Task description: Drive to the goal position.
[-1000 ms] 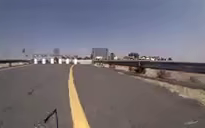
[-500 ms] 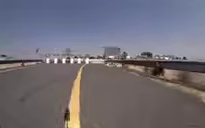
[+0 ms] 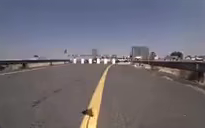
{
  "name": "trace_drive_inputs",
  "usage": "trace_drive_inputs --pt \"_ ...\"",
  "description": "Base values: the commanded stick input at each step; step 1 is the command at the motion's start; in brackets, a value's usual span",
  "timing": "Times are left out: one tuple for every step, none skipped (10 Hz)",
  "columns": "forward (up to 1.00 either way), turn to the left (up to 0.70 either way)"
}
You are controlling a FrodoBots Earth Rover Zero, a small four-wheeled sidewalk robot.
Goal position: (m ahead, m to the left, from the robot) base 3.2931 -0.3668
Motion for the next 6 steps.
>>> trace_drive_inputs --pt "1.00 -0.01" --pt "1.00 -0.01" --pt "1.00 -0.01" --pt "1.00 -0.01" --pt "1.00 -0.01" --pt "1.00 -0.01"
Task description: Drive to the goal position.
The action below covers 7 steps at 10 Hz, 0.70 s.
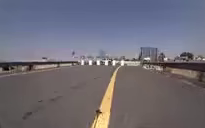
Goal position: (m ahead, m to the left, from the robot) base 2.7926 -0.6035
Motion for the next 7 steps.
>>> trace_drive_inputs --pt "1.00 -0.01" --pt "1.00 -0.01" --pt "1.00 -0.01" --pt "1.00 -0.01" --pt "1.00 -0.01" --pt "1.00 -0.01" --pt "1.00 -0.01"
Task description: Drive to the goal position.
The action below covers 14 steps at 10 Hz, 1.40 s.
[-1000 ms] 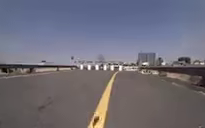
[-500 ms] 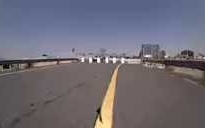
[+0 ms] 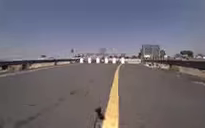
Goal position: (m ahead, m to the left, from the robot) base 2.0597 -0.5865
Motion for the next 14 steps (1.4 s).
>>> trace_drive_inputs --pt "1.00 -0.01" --pt "1.00 -0.01" --pt "1.00 -0.01" --pt "1.00 -0.01" --pt "1.00 -0.01" --pt "1.00 -0.01" --pt "1.00 -0.01" --pt "1.00 -0.01" --pt "1.00 -0.09" --pt "1.00 -0.31" --pt "1.00 -0.14" --pt "1.00 -0.01" --pt "1.00 -0.01" --pt "1.00 -0.01"
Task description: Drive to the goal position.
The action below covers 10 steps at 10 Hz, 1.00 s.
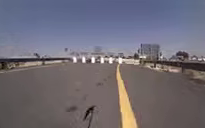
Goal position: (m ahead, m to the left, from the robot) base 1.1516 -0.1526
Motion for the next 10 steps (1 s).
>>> trace_drive_inputs --pt "1.00 -0.01" --pt "1.00 -0.01" --pt "1.00 -0.01" --pt "1.00 -0.01" --pt "1.00 -0.01" --pt "1.00 -0.01" --pt "1.00 -0.01" --pt "1.00 -0.01" --pt "1.00 -0.01" --pt "1.00 -0.01"
